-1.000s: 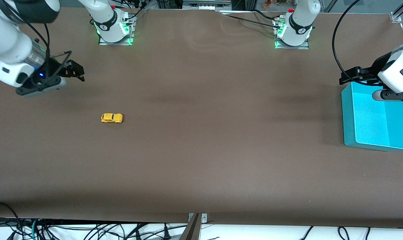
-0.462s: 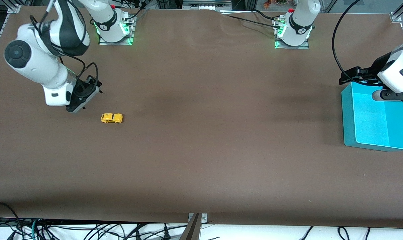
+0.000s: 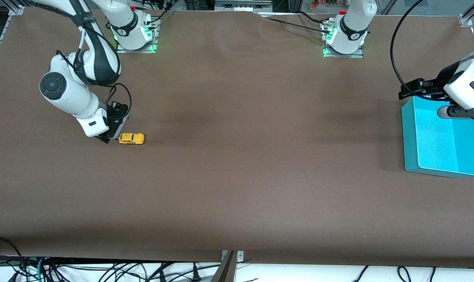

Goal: Wind and store yellow beetle car
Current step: 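Reach the open right gripper down over the yellow beetle car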

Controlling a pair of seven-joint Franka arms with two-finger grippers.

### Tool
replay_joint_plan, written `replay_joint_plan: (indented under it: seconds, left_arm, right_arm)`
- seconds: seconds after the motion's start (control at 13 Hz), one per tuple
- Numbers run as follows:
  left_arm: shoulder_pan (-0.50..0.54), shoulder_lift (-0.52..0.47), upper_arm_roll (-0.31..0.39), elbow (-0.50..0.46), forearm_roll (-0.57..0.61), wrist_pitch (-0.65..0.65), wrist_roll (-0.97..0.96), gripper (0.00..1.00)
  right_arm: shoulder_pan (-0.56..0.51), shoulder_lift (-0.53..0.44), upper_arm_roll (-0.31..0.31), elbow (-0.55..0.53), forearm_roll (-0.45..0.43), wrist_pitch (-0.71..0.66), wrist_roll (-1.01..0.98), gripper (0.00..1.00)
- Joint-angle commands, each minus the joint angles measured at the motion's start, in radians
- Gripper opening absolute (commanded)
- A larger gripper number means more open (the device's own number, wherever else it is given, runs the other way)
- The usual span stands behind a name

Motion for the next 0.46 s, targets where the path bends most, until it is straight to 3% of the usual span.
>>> replay_joint_plan:
  seconds: [0.0, 0.31, 0.38]
  left_arm:
    - [0.003, 0.002, -0.003, 0.006, 0.001, 0.004, 0.022, 1.0]
    - [0.004, 0.002, -0.001, 0.006, 0.001, 0.004, 0.022, 1.0]
    - [0.004, 0.002, -0.003, 0.006, 0.001, 0.004, 0.022, 1.0]
  right_arm:
    - [-0.017, 0.072, 0.008, -0.007, -0.013, 0.1, -0.142, 1.0]
    - [-0.048, 0.153, 0.008, -0.009, -0.013, 0.193, -0.265, 1.0]
    - [-0.051, 0.159, 0.008, -0.009, -0.013, 0.197, -0.277, 0.94]
